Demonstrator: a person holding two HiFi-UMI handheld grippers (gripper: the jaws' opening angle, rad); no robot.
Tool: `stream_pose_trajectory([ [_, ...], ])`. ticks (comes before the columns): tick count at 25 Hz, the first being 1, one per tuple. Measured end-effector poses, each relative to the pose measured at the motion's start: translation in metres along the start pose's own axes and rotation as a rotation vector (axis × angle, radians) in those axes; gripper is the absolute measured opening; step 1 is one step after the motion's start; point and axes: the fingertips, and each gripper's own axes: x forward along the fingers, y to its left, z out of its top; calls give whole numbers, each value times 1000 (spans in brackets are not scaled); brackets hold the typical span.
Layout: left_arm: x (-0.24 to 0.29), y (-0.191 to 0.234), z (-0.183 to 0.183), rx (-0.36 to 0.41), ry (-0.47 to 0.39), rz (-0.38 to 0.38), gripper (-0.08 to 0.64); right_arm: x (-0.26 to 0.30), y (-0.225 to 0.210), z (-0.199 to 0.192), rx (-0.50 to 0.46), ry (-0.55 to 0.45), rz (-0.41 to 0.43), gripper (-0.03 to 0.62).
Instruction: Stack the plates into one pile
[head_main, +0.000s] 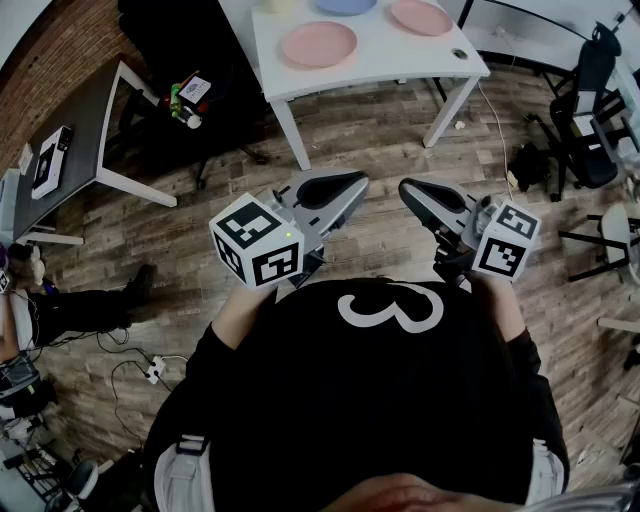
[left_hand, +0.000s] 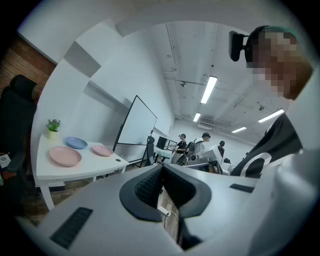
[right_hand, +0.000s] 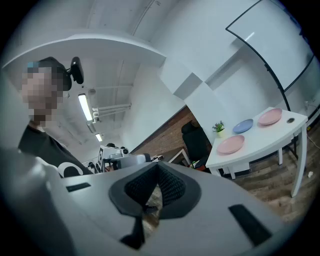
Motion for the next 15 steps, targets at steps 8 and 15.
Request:
stream_pose_trajectory([
  [8, -34, 12, -8, -3, -12, 5, 15, 26, 16, -15, -1, -2, -2, 23],
  [15, -55, 20, -9, -22, -26, 16, 15, 38, 16, -21, 69, -22, -33, 25],
])
